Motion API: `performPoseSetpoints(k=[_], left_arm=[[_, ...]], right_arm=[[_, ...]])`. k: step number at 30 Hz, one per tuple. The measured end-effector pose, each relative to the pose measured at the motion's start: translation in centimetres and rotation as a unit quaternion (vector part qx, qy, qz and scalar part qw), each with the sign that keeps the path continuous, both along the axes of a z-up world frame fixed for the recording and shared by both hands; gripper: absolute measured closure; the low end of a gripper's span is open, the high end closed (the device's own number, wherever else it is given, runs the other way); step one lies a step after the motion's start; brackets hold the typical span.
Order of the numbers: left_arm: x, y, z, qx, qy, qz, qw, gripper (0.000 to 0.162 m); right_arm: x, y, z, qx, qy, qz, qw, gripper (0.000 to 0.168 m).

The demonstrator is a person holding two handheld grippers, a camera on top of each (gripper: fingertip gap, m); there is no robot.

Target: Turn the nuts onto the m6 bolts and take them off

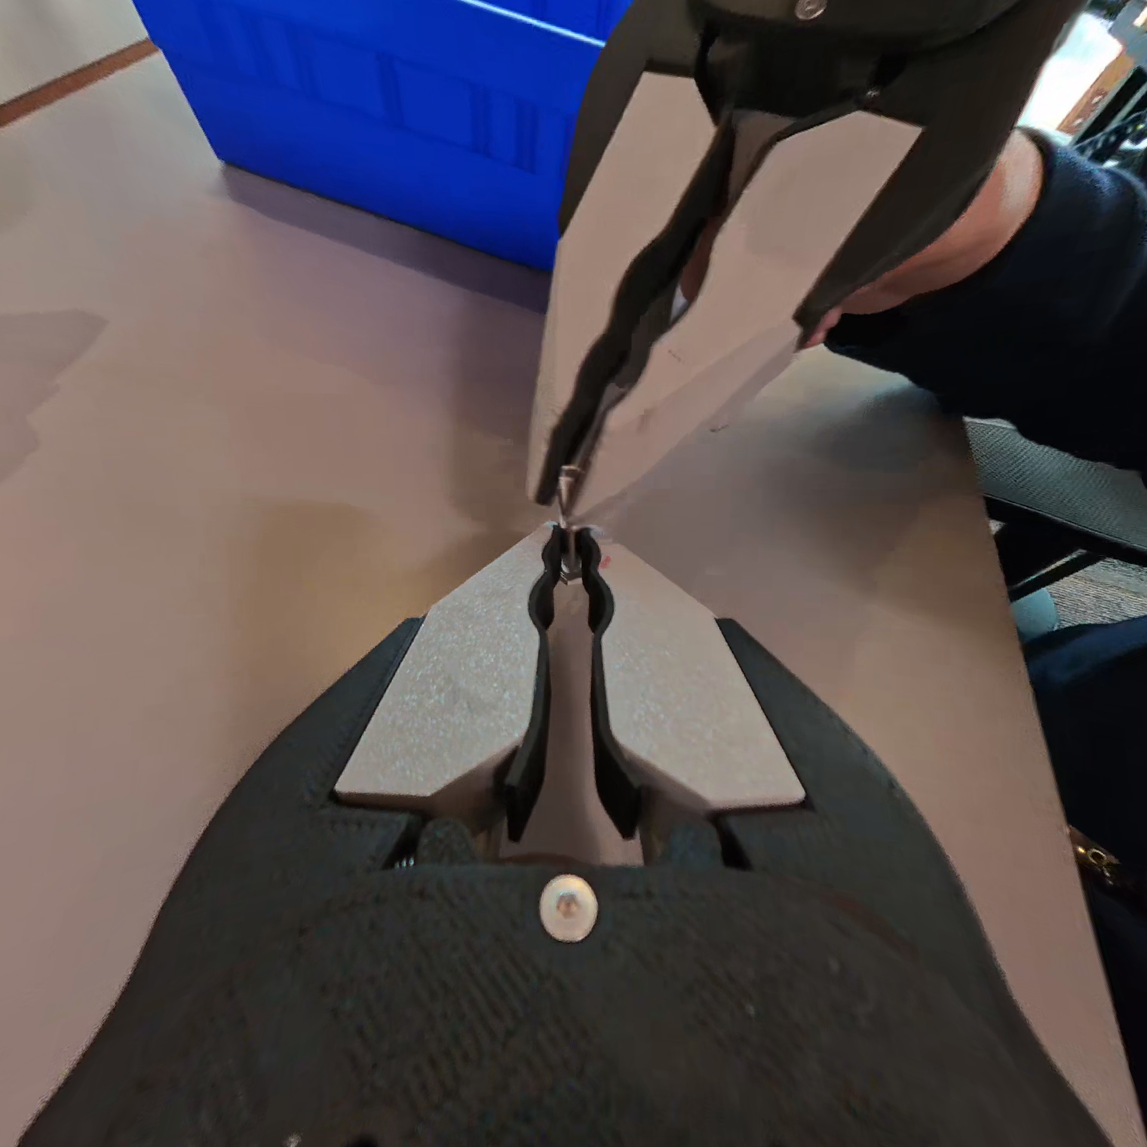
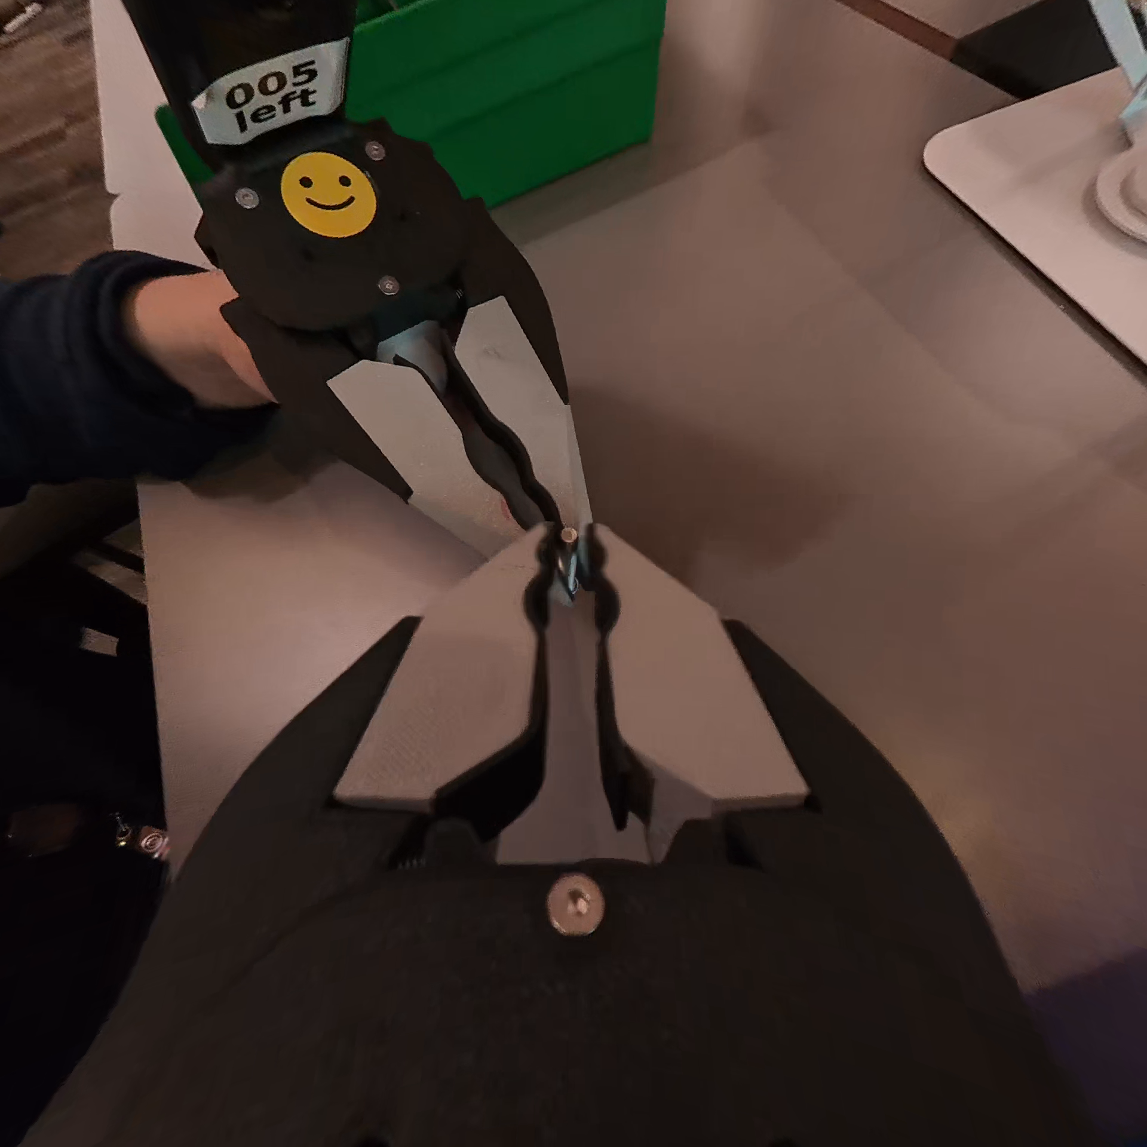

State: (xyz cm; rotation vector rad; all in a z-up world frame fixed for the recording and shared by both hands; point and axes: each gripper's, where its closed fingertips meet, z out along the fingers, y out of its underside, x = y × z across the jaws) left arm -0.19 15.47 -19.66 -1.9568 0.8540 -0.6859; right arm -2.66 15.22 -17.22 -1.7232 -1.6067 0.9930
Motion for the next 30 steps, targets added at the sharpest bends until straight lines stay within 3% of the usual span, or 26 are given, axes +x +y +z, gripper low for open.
performPoseSetpoints(k=[14,30], left_arm=[[0.6,-0.3,1.8,-0.013,-0.087,-0.016,0.996,0.158],[1.1,-0.9,1.9,0.031,-0.063,-0.042,0.997,0.158]], right_arm=[[0.5,-0.3,1.9,-0.016,0.087,0.035,0.995,0.166],[0.5,-1.1,2.1,-0.003,0.092,0.046,0.995,0.166]])
